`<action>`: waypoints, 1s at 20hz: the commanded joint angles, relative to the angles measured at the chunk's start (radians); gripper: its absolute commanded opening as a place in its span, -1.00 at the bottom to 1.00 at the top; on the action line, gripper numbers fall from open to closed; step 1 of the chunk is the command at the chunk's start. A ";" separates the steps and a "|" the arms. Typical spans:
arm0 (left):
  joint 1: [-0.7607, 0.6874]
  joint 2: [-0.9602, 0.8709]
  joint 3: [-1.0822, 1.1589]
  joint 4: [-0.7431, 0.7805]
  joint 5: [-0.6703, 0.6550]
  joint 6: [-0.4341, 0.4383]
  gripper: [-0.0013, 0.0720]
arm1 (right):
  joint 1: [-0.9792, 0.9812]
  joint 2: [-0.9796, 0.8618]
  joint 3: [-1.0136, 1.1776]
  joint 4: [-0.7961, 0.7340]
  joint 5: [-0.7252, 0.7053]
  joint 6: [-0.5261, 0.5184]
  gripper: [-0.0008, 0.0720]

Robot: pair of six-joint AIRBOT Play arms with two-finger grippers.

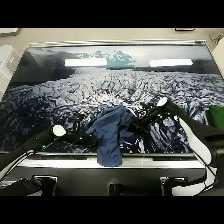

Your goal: Fold the clothes and pants, and hang the long-sleeved shirts on hangers.

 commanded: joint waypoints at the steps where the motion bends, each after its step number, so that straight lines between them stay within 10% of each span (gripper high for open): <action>1: 0.000 0.032 0.000 -0.003 0.004 0.009 -0.92 | 0.044 -0.001 0.002 0.024 0.005 -0.003 -0.71; 10: 0.270 0.438 0.477 0.307 -0.053 -0.081 -0.92 | -0.205 0.368 0.430 -0.100 -0.020 -0.004 -0.89; 20: 0.433 0.700 1.009 0.343 0.288 -0.088 -0.92 | -0.317 0.868 0.822 -0.260 -0.327 -0.095 -0.88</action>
